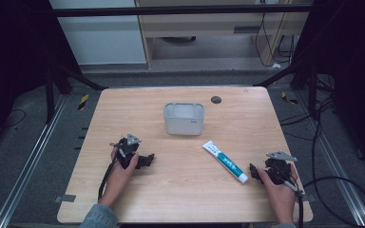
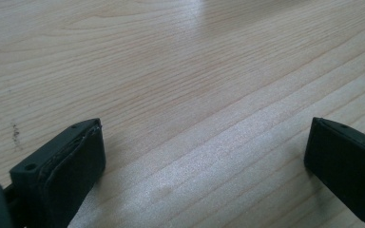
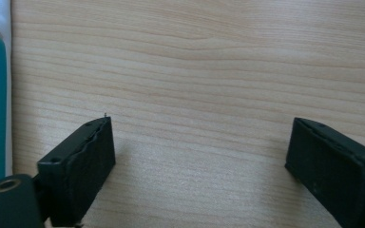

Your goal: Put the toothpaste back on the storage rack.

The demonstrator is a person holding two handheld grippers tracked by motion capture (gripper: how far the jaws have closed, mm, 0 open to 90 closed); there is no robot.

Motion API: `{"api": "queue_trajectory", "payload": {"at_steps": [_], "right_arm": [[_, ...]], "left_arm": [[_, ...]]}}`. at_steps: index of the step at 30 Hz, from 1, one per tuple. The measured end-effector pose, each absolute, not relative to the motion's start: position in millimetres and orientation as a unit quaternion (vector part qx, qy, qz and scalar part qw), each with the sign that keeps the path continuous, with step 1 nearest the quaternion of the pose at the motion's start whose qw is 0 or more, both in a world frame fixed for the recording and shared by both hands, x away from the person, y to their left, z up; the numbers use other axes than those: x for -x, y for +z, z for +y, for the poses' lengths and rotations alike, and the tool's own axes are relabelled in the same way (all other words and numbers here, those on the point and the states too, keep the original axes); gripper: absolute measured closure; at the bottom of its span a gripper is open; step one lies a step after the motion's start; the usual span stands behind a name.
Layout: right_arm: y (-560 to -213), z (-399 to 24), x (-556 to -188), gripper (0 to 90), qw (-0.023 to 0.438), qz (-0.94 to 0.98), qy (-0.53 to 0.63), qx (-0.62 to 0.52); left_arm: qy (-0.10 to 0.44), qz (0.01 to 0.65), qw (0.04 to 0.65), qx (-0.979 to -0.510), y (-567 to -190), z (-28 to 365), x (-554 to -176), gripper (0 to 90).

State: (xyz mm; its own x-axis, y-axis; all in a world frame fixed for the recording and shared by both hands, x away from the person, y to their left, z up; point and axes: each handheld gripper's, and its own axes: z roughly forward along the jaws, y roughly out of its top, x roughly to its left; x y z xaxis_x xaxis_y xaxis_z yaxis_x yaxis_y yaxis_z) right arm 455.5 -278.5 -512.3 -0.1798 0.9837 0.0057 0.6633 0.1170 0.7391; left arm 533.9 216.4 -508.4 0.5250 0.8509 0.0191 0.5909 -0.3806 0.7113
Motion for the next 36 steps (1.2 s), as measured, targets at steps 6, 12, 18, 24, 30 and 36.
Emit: {"api": "queue_trajectory", "payload": {"at_steps": [6,12,18,24,30,36], "right_arm": [[-512.4,-276.5,-456.9,5.9,0.255,0.700,0.310,-0.591],[-512.3,-275.6,-457.5,5.6,0.255,0.697,0.308,-0.595],[-504.0,-267.6,-456.3,17.7,0.245,0.719,0.307,-0.573],[-484.9,-246.7,-449.8,24.7,0.268,0.748,0.277,-0.540],[-451.8,-223.6,-446.9,24.1,0.273,0.768,0.272,-0.512],[-436.6,-189.3,-456.6,17.1,0.248,0.813,0.242,-0.468]], "left_arm": [[0.195,0.446,0.332,-0.808,-508.4,216.5,-534.0,0.0],[0.195,0.446,0.332,-0.808,-508.4,216.5,-534.1,0.0],[0.195,0.446,0.333,-0.807,-508.4,216.5,-534.1,0.0],[0.195,0.448,0.333,-0.807,-508.4,216.4,-533.9,0.0],[0.196,0.449,0.333,-0.806,-508.5,216.8,-533.3,0.0],[0.196,0.449,0.334,-0.805,-508.5,216.8,-533.5,0.0]]}}
